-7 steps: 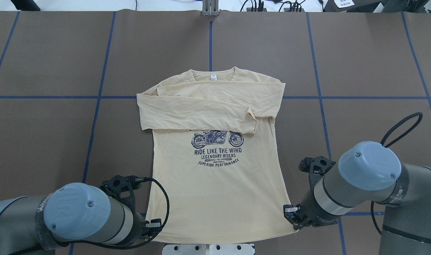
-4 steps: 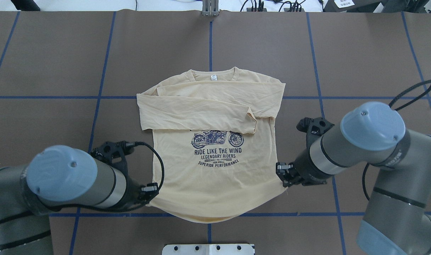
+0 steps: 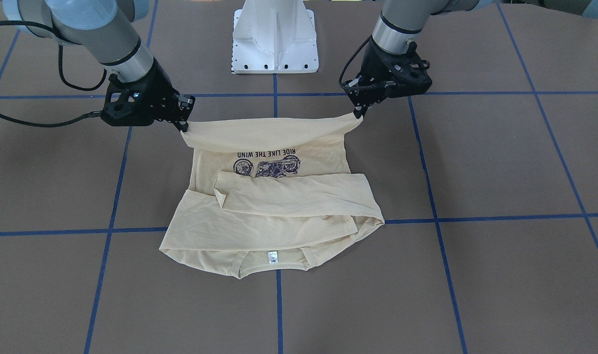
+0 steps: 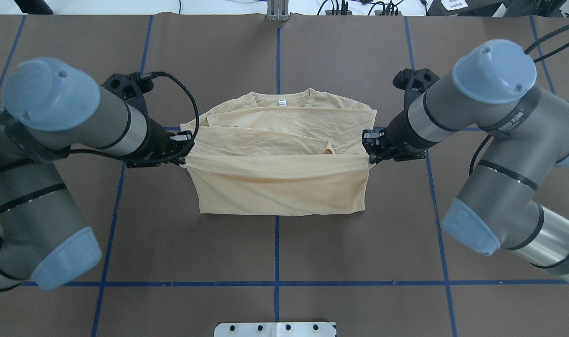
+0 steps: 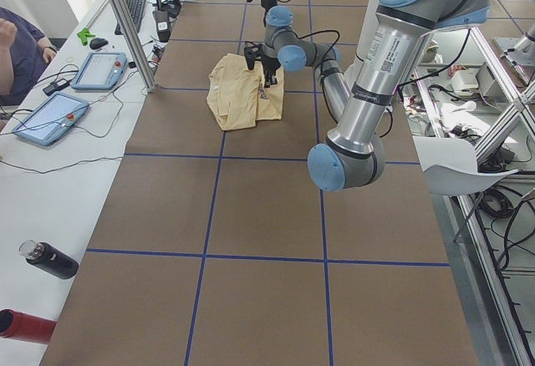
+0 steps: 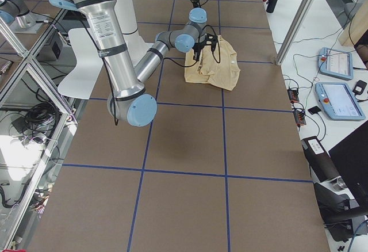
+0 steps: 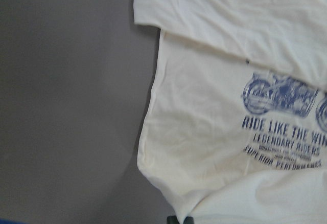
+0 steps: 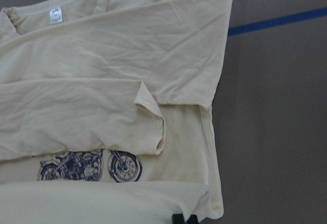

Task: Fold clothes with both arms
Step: 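Lift the hem with both grippers and fold it toward the collar, then lay the hem down at the collar and open both grippers, then move the right gripper down to the folded shirt's side edge and grasp it, then drag the folded shirt with the right gripper toward the robot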

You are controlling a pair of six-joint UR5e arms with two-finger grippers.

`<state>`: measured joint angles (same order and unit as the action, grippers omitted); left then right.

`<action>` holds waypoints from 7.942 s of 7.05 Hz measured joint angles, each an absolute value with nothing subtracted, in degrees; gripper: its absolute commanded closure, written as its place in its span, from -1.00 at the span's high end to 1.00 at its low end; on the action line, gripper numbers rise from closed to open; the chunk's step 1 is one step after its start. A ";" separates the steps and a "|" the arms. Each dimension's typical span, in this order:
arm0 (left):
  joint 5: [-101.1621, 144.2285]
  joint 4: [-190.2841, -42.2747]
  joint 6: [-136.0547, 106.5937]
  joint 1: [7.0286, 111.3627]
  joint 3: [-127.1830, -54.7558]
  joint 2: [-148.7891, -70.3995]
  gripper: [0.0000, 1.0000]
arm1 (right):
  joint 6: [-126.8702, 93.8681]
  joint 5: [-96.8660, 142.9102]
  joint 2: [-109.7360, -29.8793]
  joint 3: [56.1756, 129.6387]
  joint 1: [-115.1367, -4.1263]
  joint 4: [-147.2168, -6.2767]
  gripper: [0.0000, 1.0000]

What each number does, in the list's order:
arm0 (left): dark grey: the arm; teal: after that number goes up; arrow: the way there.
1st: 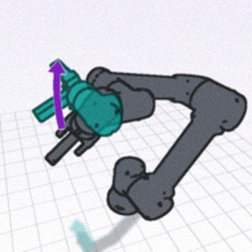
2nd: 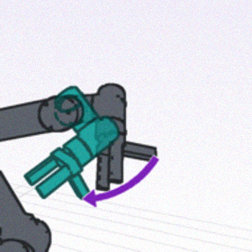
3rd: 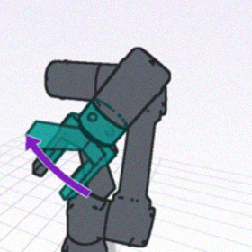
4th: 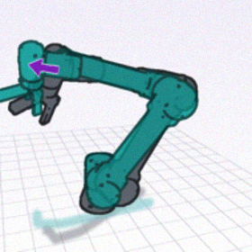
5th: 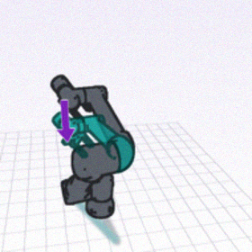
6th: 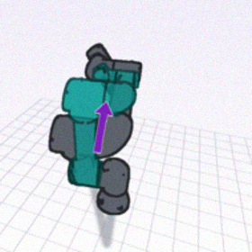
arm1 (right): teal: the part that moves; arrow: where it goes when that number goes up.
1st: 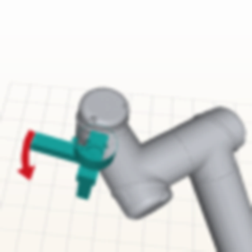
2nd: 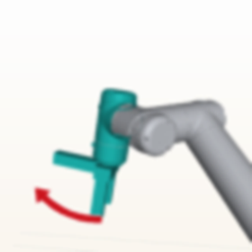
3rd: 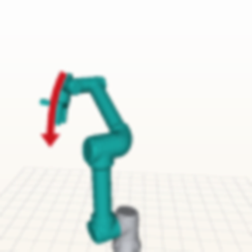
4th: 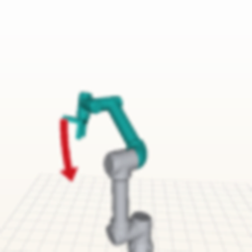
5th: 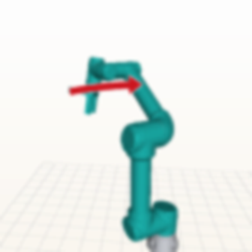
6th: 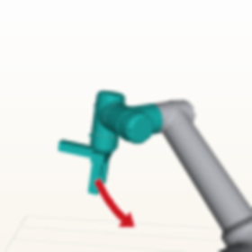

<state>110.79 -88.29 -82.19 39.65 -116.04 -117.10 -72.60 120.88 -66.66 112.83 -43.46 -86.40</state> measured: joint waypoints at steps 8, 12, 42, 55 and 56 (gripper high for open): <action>110.81 -115.78 -78.92 45.28 -81.43 -126.51 -1.00 | -70.53 120.12 -50.17 74.93 -49.46 -65.88 -1.00; 110.51 -120.83 -81.39 45.10 -71.73 -131.93 -1.00 | -70.50 120.07 -47.51 70.39 -49.39 -65.72 -1.00; 108.46 -115.71 -77.50 46.12 -92.62 -122.61 1.00 | -85.32 114.82 -64.42 91.81 -33.79 -67.87 0.47; 108.40 -114.39 -77.75 45.92 -93.52 -122.79 1.00 | -85.56 115.90 -80.86 111.40 -31.53 -68.11 -1.00; 108.38 -114.17 -77.74 45.89 -93.43 -122.74 1.00 | -86.29 116.83 -84.33 114.52 -29.87 -68.12 -1.00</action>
<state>108.38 -114.17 -77.74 45.89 -93.43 -122.74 -86.29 116.83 -84.33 114.52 -29.87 -68.12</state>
